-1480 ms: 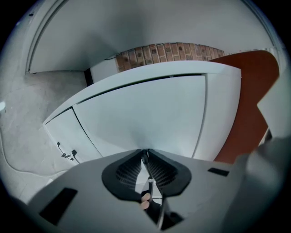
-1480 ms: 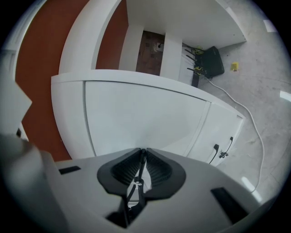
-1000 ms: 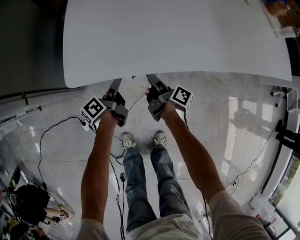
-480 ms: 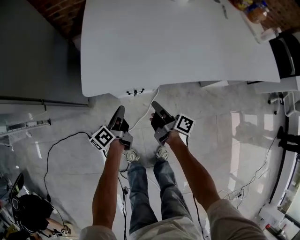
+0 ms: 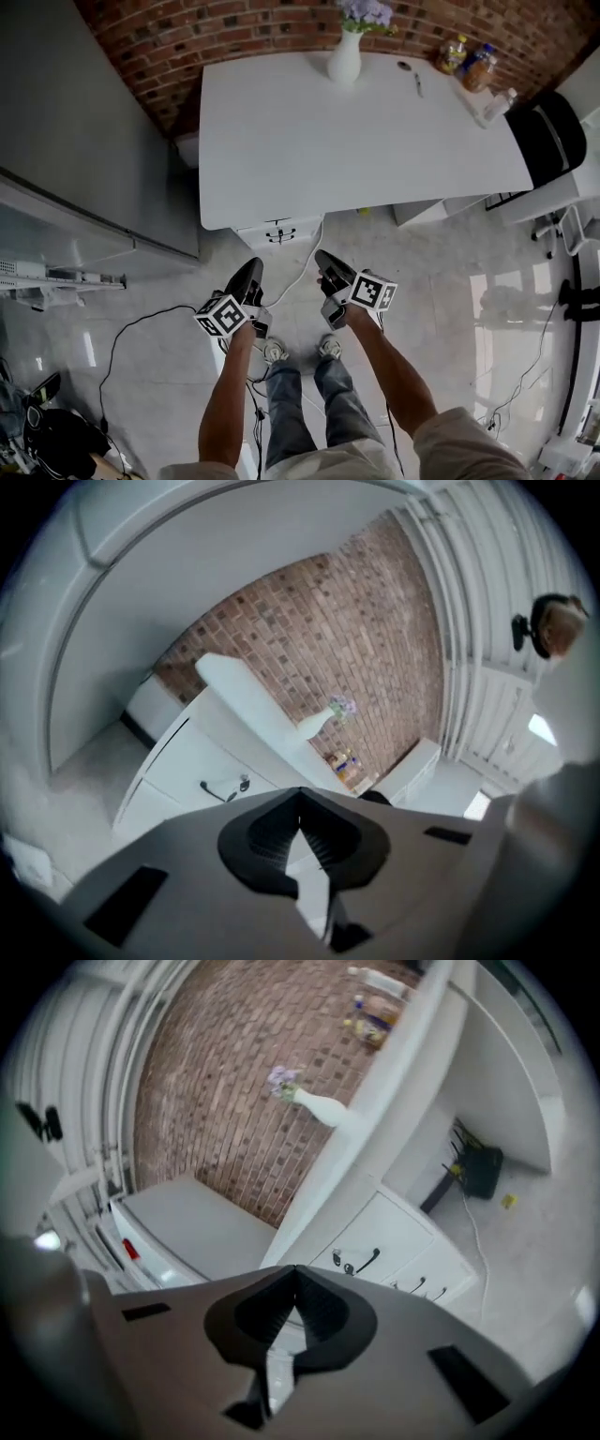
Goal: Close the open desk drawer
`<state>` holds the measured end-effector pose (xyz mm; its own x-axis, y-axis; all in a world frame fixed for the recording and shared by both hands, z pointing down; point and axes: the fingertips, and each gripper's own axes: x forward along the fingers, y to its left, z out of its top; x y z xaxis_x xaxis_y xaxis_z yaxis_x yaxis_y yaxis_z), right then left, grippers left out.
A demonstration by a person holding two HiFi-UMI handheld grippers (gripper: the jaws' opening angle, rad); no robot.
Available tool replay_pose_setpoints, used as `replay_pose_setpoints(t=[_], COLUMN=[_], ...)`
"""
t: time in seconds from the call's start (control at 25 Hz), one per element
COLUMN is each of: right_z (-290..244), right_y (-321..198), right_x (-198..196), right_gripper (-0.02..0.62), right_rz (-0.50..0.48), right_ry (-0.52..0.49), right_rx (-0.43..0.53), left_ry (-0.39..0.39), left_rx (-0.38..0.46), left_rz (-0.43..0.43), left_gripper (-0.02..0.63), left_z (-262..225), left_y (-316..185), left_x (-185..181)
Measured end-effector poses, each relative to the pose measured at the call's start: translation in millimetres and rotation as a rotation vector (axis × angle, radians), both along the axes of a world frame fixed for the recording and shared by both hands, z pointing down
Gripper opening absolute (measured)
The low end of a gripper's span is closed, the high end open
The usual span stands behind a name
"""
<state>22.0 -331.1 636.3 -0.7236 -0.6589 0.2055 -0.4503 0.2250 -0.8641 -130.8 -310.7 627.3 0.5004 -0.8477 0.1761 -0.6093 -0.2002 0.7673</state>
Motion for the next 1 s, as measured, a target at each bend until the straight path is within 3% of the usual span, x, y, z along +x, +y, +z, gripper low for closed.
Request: replay_pose_setpoints(t=[0.12,0.24,0.32,0.48,0.68,1.0], right_z=[-28,-70,-102,-153,-202,-275], right_y=[11,23,32,55,85,136], right_x=[1,5,7,18,42,69], right_gripper=[0.017,0.017,0.017,0.017,0.017,0.017], right_rz=[-0.095,-0.156,-0.170,-0.140,-0.078,-0.089], right_ry=[0.329,0.707,0.854,0.866,0.833,0.750], right_rx=[0.176,0.431,0.572,0.662,0.725,0.831], left_ry=[-0.351,-0.720,-0.846,-0.878,-0.879,-0.865], left_rx=[0.092,0.221,0.317,0.413,0.438,0.460], left_rz=[0.074,0.129,0.126,0.076,-0.001,-0.063], left_gripper=[0.012,0.012,0.012,0.012,0.012,0.012], left_z=[-37,-79,-114,-171,-219,-270], left_y=[10,22,32,57,93,147], left_x=[4,8,12,24,37,73])
